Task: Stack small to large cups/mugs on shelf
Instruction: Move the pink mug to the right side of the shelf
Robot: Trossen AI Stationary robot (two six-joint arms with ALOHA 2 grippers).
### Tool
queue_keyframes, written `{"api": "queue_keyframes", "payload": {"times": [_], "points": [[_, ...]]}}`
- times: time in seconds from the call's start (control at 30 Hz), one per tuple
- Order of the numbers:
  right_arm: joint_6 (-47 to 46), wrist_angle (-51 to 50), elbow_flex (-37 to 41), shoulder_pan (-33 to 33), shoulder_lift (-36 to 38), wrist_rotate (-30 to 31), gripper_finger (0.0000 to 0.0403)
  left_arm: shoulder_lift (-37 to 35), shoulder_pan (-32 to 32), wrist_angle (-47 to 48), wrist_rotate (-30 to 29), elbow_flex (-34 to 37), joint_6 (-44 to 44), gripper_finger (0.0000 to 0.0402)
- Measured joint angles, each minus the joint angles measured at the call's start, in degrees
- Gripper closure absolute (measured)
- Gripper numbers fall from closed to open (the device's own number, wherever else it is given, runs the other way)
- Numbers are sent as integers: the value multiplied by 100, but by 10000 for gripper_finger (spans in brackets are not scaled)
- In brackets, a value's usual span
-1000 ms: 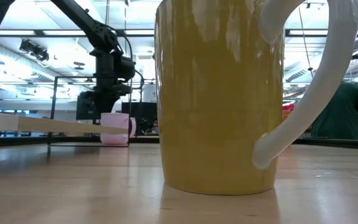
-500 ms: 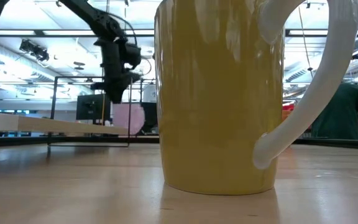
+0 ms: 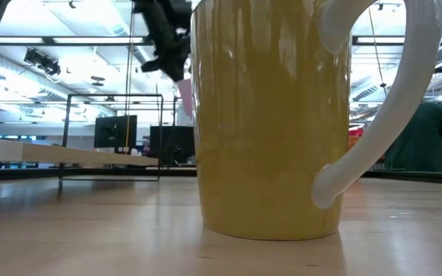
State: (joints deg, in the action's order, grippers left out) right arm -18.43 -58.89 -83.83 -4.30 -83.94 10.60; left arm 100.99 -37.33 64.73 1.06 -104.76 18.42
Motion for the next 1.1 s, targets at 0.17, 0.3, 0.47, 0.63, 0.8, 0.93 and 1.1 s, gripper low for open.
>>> {"api": "queue_keyframes", "payload": {"times": [0.17, 0.3, 0.47, 0.63, 0.8, 0.93, 1.1], "points": [[-472, -406, 0, 380, 0, 512, 385, 0, 565, 182, 2, -92, 161, 391], [-885, -744, 0, 733, 0, 949, 385, 1, 983, 341, -99, 89, 316, 391], [-1433, -1117, 0, 1177, 0, 1281, 385, 2, 1344, 381, -256, 458, 768, 391], [-1956, -1405, 0, 1727, 0, 1505, 385, 7, 1565, 305, -273, 824, 1298, 391], [-2358, -1483, 0, 2293, 0, 1707, 385, 15, 1822, 197, -271, 1073, 1781, 391], [-2679, -1484, 0, 2725, 0, 1914, 385, 40, 2072, -35, -274, 1081, 2083, 390], [-3017, -1484, 0, 3136, 0, 2047, 385, 93, 2397, -167, -338, 1078, 2316, 391]]}}
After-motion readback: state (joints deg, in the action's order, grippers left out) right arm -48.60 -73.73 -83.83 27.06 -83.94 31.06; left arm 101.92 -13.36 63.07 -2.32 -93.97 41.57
